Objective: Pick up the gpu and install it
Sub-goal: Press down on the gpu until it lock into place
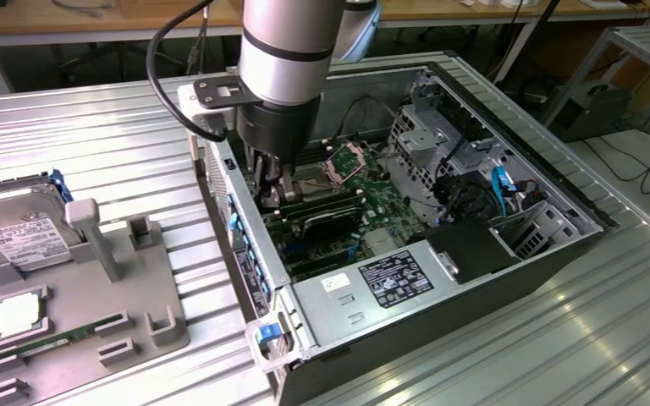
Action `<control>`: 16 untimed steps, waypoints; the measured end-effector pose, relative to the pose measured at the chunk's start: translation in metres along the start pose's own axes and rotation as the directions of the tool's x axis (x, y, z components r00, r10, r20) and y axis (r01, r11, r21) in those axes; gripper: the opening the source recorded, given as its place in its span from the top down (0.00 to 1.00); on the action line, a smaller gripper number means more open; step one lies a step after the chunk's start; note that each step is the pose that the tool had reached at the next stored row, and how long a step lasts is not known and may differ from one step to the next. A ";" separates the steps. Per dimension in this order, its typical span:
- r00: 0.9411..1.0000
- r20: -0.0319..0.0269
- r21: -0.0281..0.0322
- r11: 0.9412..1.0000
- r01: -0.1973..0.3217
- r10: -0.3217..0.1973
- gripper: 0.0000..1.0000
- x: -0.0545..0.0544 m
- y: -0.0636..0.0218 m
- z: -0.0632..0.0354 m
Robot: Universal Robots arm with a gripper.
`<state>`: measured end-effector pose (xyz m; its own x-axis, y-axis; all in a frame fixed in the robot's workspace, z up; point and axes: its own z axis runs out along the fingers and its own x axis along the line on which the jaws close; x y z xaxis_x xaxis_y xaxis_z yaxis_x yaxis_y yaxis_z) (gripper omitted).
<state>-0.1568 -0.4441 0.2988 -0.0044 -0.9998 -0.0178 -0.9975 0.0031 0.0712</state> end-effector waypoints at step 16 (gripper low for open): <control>1.000 0.000 0.000 1.000 0.000 0.000 0.89 0.005 -0.0085 0.0122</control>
<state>-0.1492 -0.4494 0.2860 -0.0045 -0.9998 -0.0176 -0.9975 0.0032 0.0712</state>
